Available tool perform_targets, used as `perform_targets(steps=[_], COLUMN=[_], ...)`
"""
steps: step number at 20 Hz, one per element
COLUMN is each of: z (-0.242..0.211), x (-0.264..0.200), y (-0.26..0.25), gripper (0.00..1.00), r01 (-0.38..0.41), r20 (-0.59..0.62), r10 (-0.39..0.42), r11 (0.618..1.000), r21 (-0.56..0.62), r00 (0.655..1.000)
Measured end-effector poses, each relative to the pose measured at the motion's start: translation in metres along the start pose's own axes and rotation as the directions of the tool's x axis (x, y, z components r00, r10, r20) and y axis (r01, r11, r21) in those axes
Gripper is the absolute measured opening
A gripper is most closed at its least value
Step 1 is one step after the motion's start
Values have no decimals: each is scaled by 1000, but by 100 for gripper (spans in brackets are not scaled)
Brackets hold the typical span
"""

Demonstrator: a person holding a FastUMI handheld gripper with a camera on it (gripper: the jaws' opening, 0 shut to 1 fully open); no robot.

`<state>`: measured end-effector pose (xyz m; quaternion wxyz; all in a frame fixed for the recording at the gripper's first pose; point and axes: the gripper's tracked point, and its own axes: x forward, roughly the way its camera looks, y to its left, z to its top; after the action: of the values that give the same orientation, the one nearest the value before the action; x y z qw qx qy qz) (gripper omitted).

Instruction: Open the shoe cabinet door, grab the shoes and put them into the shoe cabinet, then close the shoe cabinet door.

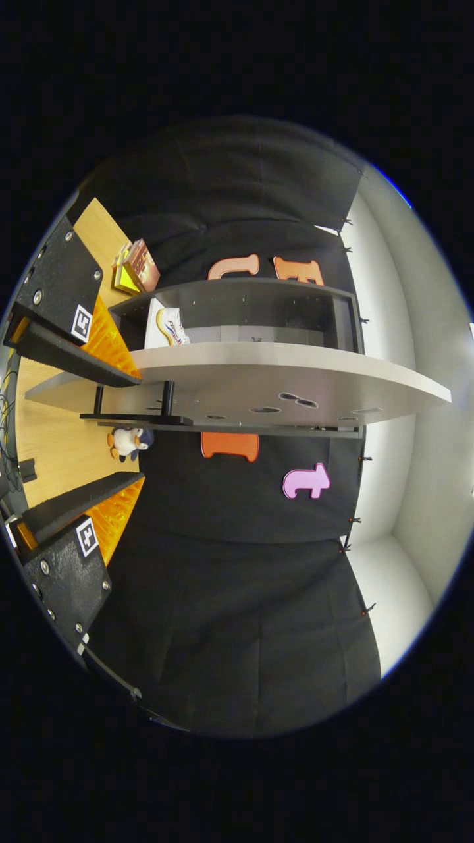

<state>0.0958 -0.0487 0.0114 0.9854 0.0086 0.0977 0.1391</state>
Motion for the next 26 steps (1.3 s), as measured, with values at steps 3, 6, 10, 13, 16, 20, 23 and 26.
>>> perform_targets(steps=[3,6,10,13,16,20,23,26], z=[1,4,9,9,12,13,18,25], x=[4,12,29,48,67,94,119,145], y=[24,46,73,93,117,157,190,212], gripper=[82,82,86,86,86,90,93,93], r01=[-38,-73,-94,-105,-116,-152,-165,-141], r20=[0,8,22,32,42,44,62,82], r10=[38,73,93,102,111,146,158,134], r11=[999,997,995,991,986,977,976,986], r21=[1,2,45,78,122,151,139,92], r00=[999,997,995,994,993,988,986,988])
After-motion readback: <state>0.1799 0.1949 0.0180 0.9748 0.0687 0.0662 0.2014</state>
